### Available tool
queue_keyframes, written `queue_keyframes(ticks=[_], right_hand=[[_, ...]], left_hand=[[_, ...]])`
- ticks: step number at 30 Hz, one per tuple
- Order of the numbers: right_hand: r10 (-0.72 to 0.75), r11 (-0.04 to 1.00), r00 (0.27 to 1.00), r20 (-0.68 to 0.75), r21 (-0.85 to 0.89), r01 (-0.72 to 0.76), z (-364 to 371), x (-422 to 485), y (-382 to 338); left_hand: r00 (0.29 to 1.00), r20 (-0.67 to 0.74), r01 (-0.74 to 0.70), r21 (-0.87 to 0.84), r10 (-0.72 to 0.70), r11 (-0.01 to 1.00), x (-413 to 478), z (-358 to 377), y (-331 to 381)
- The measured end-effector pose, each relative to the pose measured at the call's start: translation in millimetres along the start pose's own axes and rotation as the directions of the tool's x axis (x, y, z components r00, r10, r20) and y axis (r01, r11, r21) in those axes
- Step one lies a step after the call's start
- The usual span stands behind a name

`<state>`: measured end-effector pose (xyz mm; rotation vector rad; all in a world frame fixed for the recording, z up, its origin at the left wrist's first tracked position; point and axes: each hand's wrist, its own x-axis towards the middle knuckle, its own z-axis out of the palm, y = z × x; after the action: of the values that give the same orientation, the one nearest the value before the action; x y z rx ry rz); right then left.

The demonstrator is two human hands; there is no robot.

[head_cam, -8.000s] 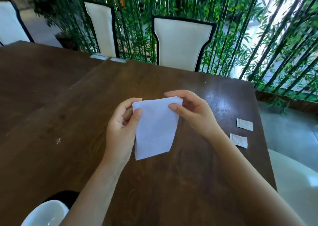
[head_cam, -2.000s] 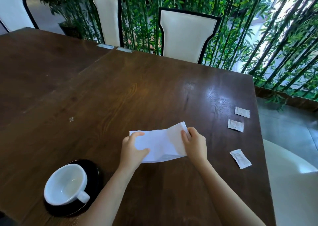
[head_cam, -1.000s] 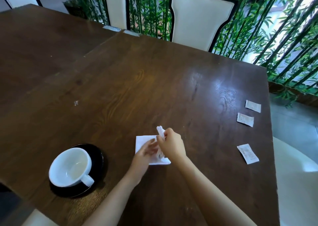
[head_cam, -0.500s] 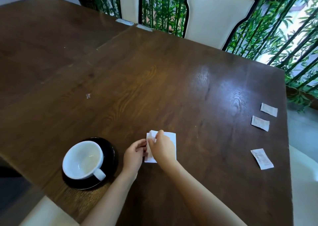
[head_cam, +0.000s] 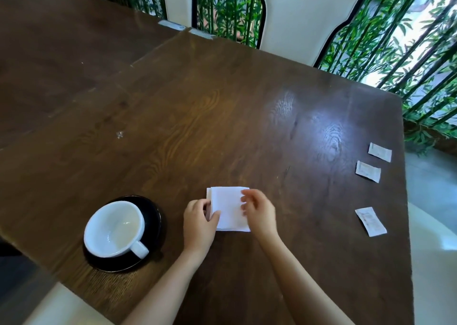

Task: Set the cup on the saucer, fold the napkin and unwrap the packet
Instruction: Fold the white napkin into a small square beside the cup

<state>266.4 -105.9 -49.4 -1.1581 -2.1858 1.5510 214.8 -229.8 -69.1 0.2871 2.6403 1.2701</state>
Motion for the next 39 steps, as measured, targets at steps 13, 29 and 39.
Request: queue_keyframes(ticks=[13, 29, 39], right_hand=[[0.178, 0.960, 0.955, 0.235, -0.255, -0.116, -4, 11, 10], [0.121, 0.986, 0.989, 0.085, -0.125, -0.110, 1, -4, 4], [-0.854, 0.290, 0.428, 0.296, -0.413, 0.864, -32, -37, -52]], left_hand=[[0.999, 0.002, 0.033, -0.073, -0.033, 0.997, 2, 2, -16], [0.978, 0.024, -0.190, 0.528, 0.209, 0.828, -4, 5, -20], [0.730, 0.612, 0.684, -0.668, -0.305, 0.294, 23, -68, 35]])
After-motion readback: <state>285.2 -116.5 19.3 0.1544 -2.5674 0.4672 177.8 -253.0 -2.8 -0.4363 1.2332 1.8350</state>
